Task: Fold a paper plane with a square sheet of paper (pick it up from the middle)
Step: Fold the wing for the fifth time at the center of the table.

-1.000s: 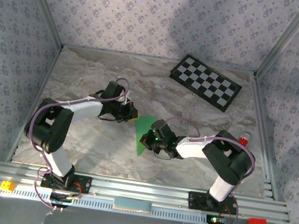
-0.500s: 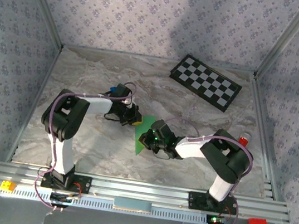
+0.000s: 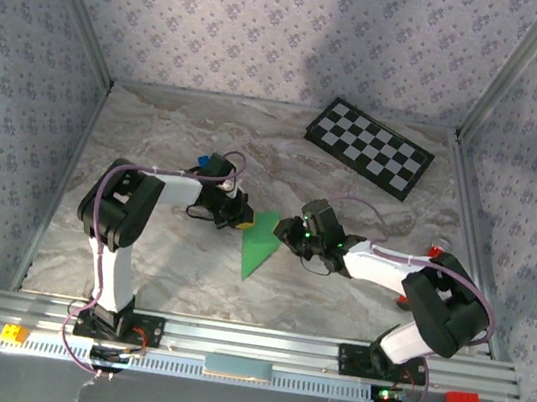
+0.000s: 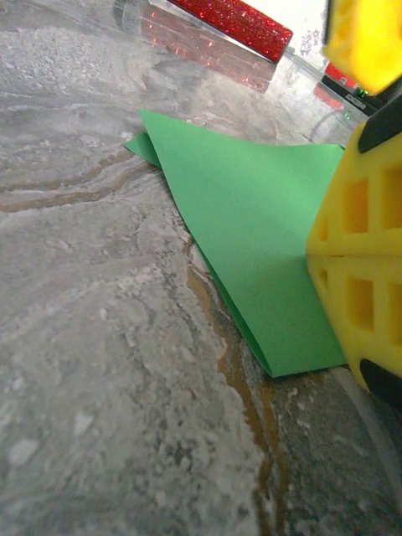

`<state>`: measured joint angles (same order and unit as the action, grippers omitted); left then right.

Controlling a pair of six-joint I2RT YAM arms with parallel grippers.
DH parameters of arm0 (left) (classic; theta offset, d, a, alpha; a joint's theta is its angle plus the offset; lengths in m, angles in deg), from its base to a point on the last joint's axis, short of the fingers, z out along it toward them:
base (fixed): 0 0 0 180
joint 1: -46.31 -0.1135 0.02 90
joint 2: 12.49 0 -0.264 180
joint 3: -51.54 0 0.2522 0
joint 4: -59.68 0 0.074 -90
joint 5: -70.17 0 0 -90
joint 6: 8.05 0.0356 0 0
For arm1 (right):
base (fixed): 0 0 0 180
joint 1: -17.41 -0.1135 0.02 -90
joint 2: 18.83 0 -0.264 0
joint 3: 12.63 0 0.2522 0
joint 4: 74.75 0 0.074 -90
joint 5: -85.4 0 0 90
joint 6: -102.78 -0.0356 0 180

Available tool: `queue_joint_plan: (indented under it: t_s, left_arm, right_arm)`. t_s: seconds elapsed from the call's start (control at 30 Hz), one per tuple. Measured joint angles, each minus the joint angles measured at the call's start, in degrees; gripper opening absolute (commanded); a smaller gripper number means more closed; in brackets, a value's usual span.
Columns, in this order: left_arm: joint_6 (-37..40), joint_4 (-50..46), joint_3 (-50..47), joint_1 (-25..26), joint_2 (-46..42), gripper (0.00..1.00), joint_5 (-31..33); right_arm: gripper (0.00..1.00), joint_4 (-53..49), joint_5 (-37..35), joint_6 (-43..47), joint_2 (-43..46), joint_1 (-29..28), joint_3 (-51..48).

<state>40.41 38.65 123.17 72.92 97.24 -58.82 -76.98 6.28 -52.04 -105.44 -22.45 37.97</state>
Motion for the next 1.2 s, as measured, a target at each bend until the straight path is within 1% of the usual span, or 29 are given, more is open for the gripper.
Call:
queue_joint_plan:
  t_s: [0.2, 0.37, 0.53, 0.7, 1.0, 1.2]
  left_arm:
    - [1.2, 0.0, -0.3, 0.0, 0.0, 0.01, -0.7]
    - [1.6, -0.1, -0.3, 0.0, 0.0, 0.01, -0.9]
    - [2.1, -0.2, -0.3, 0.0, 0.0, 0.01, -0.9]
    - [2.4, -0.3, -0.3, 0.0, 0.0, 0.01, -1.0]
    - [3.2, -0.9, -0.3, 0.0, 0.0, 0.01, -1.5]
    - [3.4, -1.4, -0.3, 0.0, 0.0, 0.01, -1.8]
  right_arm:
    - [0.33, -1.3, 2.1, 1.3, -0.4, 0.6, -0.5]
    - [0.33, -1.3, 2.8, 1.5, -3.2, 0.6, -0.2]
    - [0.31, -1.4, 3.8, 1.7, -4.6, 0.6, 0.1]
    - [0.28, 1.4, 6.8, 3.0, -6.1, 0.6, 0.7]
    - [0.29, 3.7, 11.9, 6.5, -8.2, 2.5, 3.5]
    - [0.27, 3.9, 15.8, 9.5, -10.5, 3.6, 5.4]
